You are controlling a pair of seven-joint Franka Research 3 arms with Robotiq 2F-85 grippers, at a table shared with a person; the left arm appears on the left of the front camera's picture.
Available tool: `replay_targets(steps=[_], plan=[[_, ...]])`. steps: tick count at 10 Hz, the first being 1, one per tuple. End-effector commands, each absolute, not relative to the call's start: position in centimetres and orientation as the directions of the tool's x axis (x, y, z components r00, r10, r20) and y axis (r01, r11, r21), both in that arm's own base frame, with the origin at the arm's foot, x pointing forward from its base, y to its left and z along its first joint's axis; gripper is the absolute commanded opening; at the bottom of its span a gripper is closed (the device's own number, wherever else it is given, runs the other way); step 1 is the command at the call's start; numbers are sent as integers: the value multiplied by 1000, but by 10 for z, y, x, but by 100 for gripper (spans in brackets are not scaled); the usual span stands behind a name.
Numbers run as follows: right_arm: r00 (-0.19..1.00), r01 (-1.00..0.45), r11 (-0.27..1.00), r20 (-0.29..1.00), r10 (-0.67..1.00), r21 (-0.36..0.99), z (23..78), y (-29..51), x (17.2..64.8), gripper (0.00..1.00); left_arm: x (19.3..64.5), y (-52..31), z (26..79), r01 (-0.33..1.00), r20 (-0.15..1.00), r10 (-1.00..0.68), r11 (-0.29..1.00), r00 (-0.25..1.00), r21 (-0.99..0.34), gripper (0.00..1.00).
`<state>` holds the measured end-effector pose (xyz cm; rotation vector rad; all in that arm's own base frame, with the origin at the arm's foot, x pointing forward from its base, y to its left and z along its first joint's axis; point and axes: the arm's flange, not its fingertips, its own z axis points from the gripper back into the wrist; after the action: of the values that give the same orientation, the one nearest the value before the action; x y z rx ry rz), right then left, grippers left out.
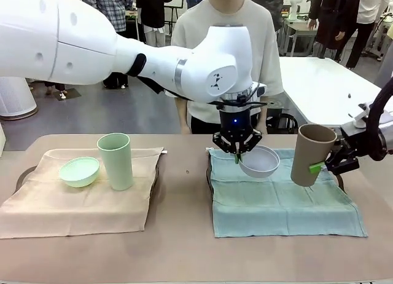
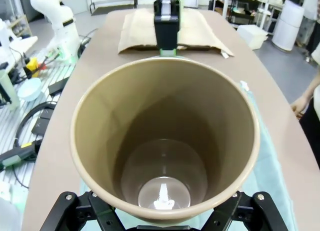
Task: Set up a tray with a mat and arrange the tableware.
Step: Place the Picnic Bowl and Reusable plastic cup back onto the Handle tray in front of the human's position.
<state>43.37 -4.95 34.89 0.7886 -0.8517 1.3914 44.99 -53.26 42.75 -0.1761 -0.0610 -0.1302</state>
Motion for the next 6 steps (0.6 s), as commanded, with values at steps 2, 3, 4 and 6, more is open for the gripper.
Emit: replay_targets(steps=[2, 3, 4, 6], plan=[[-86, -995, -5, 863, 497, -96, 332, -45, 447, 84, 452, -531, 404, 189, 113, -171, 965, 979, -180, 4], [-92, -995, -14, 864, 495, -98, 326, -45, 449, 84, 453, -533, 395, 196, 108, -180, 968, 978, -160, 4], [-101, -994, -19, 864, 493, -105, 321, -45, 451, 84, 455, -535, 388, 199, 101, -186, 970, 977, -138, 4], [-99, -995, -23, 877, 471, -100, 311, -47, 456, 84, 457, -538, 382, 210, 102, -198, 971, 975, -112, 4]])
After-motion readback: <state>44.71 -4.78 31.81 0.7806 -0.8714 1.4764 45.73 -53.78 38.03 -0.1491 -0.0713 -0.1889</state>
